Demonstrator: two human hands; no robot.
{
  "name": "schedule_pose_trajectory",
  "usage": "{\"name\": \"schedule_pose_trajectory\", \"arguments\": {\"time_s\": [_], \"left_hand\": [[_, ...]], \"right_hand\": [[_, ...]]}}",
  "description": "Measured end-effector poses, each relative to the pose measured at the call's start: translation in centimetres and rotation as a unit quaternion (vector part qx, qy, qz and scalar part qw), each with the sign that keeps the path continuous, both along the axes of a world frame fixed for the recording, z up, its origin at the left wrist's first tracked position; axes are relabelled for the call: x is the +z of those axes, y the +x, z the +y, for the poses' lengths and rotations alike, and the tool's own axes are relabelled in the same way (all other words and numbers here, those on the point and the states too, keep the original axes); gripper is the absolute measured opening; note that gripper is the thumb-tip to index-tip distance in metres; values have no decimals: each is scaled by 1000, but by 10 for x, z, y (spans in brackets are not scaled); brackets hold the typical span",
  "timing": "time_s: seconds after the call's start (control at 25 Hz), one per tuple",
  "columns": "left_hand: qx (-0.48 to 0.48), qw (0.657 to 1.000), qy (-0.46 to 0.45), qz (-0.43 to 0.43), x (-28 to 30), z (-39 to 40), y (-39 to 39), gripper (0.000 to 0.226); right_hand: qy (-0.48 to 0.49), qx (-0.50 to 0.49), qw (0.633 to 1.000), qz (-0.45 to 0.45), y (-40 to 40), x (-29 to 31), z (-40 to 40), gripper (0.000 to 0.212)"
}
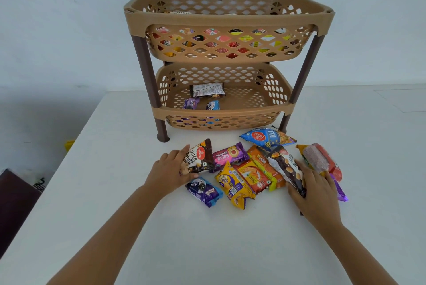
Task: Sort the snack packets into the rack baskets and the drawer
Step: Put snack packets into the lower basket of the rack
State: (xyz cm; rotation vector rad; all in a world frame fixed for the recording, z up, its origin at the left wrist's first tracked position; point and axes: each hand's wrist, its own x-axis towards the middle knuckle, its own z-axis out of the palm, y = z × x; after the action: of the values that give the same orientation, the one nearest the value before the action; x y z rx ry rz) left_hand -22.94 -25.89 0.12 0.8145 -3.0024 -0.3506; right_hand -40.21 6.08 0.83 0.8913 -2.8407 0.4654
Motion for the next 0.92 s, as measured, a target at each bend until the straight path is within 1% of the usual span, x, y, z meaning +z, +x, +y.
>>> {"name": "schedule_pose_trajectory", "arguments": {"time_s": [0.08,0.16,0.2,0.28,0.36,0.44,0.6,0.68,0.8,0.92], "left_hand": [[22,998,-27,46,-5,5,4,79],[40,994,-19,103,-14,12,14,71],[44,992,-11,121,-19,15,21,72],[40,992,-10,118,-26,19,33,82],[30,996,-29,84,-28,20,36,93],[33,995,-33,82,-26,21,36,95],[55,988,-34,140,-24,25,39,72],[71,984,-26,160,-23,26,41,66],[87,978,-14,192,-19,29,43,56],[108,967,1,231,-14,34,44,50]], "right_hand": [[-37,-1,999,4,4,0,1,57],[-72,-5,997,-5,7,2,1,56],[-87,-10,996,-20,9,3,1,56],[-118,-12,992,-47,12,6,0,58],[-150,5,988,-45,16,8,-4,59],[-179,28,983,-35,21,12,-9,60],[-216,61,974,-44,26,18,-18,65],[-211,77,974,-38,28,20,-19,65],[-198,116,973,-3,32,23,-22,67],[-197,136,971,8,34,29,-29,67]]}}
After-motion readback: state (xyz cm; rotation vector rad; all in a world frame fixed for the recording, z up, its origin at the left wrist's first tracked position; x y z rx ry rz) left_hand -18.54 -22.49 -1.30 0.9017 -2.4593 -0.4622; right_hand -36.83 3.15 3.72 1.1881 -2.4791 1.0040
